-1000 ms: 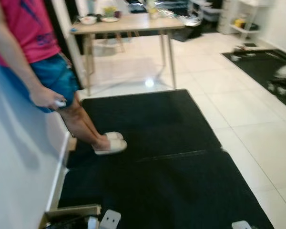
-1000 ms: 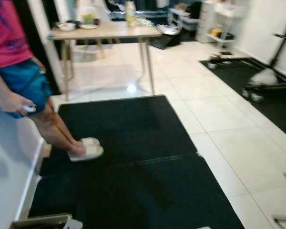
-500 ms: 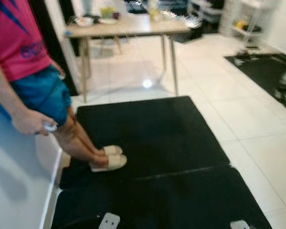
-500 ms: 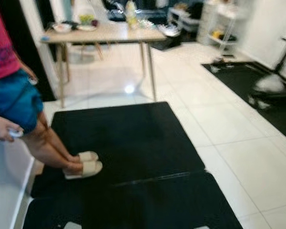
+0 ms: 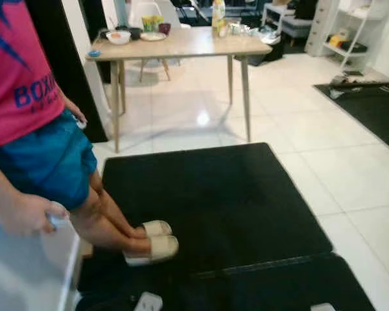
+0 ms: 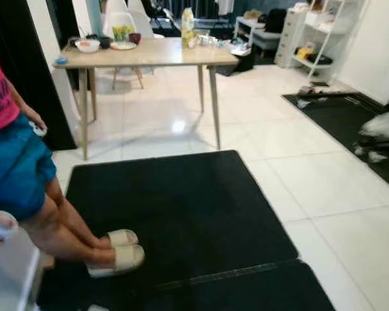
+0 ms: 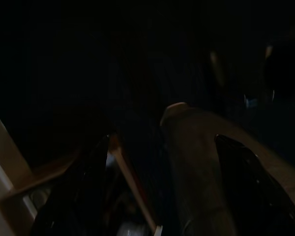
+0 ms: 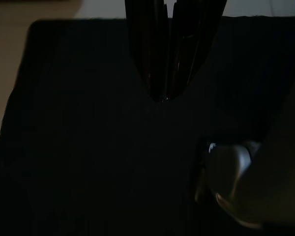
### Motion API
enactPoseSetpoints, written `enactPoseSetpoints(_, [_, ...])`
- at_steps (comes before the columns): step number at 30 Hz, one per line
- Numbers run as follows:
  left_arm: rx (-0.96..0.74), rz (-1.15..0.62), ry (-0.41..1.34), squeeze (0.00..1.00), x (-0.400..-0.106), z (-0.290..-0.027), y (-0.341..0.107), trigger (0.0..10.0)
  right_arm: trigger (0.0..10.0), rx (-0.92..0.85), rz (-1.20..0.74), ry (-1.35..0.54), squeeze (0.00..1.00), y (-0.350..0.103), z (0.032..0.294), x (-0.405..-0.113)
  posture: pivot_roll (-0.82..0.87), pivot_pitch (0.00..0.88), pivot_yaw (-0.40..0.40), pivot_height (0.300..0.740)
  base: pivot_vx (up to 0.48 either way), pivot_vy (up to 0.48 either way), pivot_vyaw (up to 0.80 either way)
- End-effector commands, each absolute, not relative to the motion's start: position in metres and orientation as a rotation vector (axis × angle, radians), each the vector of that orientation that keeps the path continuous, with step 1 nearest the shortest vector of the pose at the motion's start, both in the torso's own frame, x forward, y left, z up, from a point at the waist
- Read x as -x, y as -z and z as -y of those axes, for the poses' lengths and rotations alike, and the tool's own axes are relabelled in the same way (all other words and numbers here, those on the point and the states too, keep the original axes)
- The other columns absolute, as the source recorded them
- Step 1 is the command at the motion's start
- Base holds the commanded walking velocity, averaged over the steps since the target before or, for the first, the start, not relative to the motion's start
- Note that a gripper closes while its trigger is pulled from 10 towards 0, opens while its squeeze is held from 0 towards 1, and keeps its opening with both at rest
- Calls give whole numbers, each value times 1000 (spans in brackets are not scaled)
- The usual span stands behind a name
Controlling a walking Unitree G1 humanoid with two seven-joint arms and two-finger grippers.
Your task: Restocking fridge
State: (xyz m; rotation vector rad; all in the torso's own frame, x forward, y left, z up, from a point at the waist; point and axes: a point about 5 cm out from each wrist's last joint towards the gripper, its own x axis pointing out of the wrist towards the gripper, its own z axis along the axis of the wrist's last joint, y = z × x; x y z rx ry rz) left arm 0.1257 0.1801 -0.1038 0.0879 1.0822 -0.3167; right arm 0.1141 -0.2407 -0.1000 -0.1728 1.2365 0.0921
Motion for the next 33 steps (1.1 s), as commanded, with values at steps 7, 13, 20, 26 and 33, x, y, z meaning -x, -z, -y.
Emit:
enactPoseSetpoints(7, [-79, -1137, 335, 0, -111, -175, 109, 10000, 10000, 178, -1229, -89, 0, 99, 241, -119, -11, 0, -40, 740, 480, 0, -91])
enactPoseSetpoints(13, [-76, -1135, 336, 0, -111, -174, 109, 10000, 10000, 188, -1234, -96, 0, 99, 241, -119, -9, 0, -43, 740, 480, 0, -800])
enactPoseSetpoints(20, [-75, -1135, 335, 0, -111, -173, 109, 10000, 10000, 189, -1237, -93, 0, 99, 242, -118, -6, 0, -45, 740, 480, 0, -800])
enactPoseSetpoints(26, [-65, -1138, 314, 0, -109, -173, 110, 10000, 10000, 191, -1229, -85, 0, 98, 243, -118, 1, 0, -49, 740, 452, 0, -800])
enactPoseSetpoints(33, [-60, -1139, 315, 0, -106, -174, 111, 10000, 10000, 189, -1223, -96, 0, 99, 240, -118, 31, 0, -62, 740, 89, 0, -229])
